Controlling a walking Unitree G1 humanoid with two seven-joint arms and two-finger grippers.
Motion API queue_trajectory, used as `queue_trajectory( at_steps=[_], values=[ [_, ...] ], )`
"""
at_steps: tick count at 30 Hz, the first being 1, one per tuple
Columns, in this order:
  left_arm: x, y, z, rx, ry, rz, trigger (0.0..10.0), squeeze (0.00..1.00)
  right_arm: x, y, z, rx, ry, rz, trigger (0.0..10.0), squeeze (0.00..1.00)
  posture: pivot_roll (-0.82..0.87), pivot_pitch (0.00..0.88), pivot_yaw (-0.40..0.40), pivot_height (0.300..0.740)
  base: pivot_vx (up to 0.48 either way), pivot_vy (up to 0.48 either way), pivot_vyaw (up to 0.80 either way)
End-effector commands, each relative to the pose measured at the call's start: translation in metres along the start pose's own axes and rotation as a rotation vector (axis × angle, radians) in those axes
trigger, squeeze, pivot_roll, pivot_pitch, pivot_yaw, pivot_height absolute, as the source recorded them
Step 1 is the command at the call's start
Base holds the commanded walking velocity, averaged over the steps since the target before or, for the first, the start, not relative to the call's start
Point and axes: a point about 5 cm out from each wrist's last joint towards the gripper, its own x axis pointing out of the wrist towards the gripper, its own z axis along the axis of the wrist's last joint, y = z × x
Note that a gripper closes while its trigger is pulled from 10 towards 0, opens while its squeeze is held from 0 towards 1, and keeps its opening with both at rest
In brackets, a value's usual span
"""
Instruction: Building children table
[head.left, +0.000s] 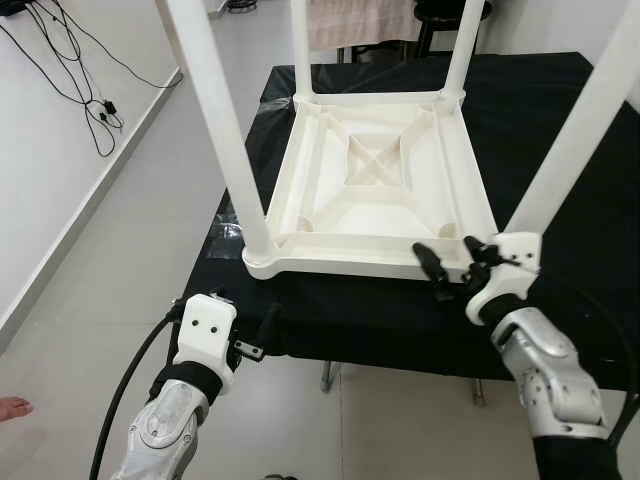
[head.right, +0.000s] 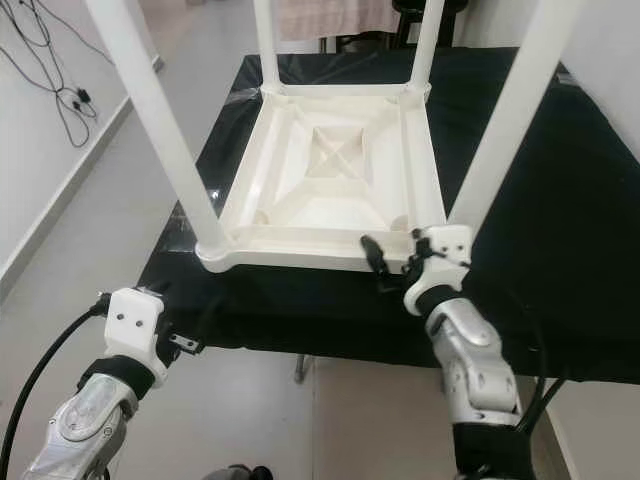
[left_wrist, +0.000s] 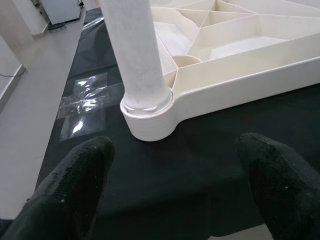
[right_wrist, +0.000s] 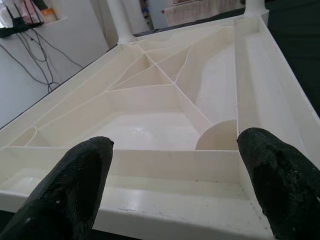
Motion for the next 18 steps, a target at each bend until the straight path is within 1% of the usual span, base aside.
queue_trajectory(
  at_steps=[1,2,3,4,5,6,7,8,9,10,14,16,18],
  values=[
    [-0.001,0.002,-0.004,0.005,0.025,0.002,10.0,0.00,0.000,0.002,0.002,0.031,-0.019,0.004,10.0,0.00,0.04,0.120,0.026,0.740,0.000,0.000,0.00],
    [-0.001,0.002,-0.004,0.006,0.025,0.002,10.0,0.00,-0.001,0.015,0.000,0.047,-0.013,0.081,10.0,0.00,0.04,0.120,0.026,0.740,0.000,0.000,0.00],
    [-0.001,0.002,-0.004,0.006,0.025,0.002,10.0,0.00,-0.001,0.015,0.000,0.047,-0.013,0.081,10.0,0.00,0.04,0.120,0.026,0.740,0.000,0.000,0.00],
    [-0.002,0.002,-0.004,0.006,0.025,0.002,10.0,0.00,-0.005,0.037,-0.001,0.060,-0.006,0.226,10.0,0.00,0.04,0.121,0.026,0.740,0.000,0.000,0.00],
    [-0.002,0.002,-0.004,0.006,0.025,0.002,10.0,0.00,-0.005,0.037,-0.001,0.060,-0.006,0.226,10.0,0.00,0.04,0.121,0.026,0.740,0.000,0.000,0.00],
    [-0.002,0.002,-0.004,0.006,0.025,0.002,10.0,0.00,-0.012,0.058,-0.002,0.056,-0.003,0.375,10.0,0.00,0.04,0.120,0.028,0.740,0.000,0.000,0.00],
    [-0.002,0.002,-0.004,0.006,0.024,0.000,10.0,0.00,-0.020,0.073,-0.005,0.053,0.009,0.479,10.0,0.00,0.04,0.120,0.028,0.740,0.000,0.000,0.00],
    [-0.002,0.002,-0.004,0.006,0.024,0.000,10.0,0.00,-0.020,0.073,-0.005,0.053,0.009,0.479,10.0,0.00,0.04,0.120,0.028,0.740,0.000,0.000,0.00],
    [-0.002,0.002,-0.003,0.006,0.024,-0.001,10.0,0.00,-0.024,0.080,-0.007,0.050,0.017,0.532,10.0,0.00,0.04,0.120,0.028,0.740,0.000,0.000,0.00],
    [-0.002,0.002,-0.003,0.004,0.023,-0.001,10.0,0.00,-0.026,0.080,-0.012,0.027,0.036,0.529,10.0,0.00,0.04,0.120,0.028,0.740,0.000,0.000,0.00],
    [-0.002,0.003,-0.003,0.002,0.022,0.001,10.0,0.00,-0.026,0.076,-0.016,0.007,0.055,0.489,10.0,0.00,0.03,0.122,0.024,0.740,0.000,0.000,0.00],
    [-0.002,0.002,-0.003,-0.003,0.021,0.006,10.0,0.00,-0.025,0.070,-0.017,0.003,0.058,0.447,10.0,0.00,0.03,0.125,0.017,0.740,0.000,0.000,0.00],
    [-0.002,0.002,-0.003,-0.003,0.021,0.006,10.0,0.00,-0.025,0.070,-0.017,0.003,0.058,0.447,10.0,0.00,0.03,0.125,0.017,0.740,0.000,0.000,0.00]
  ],
)
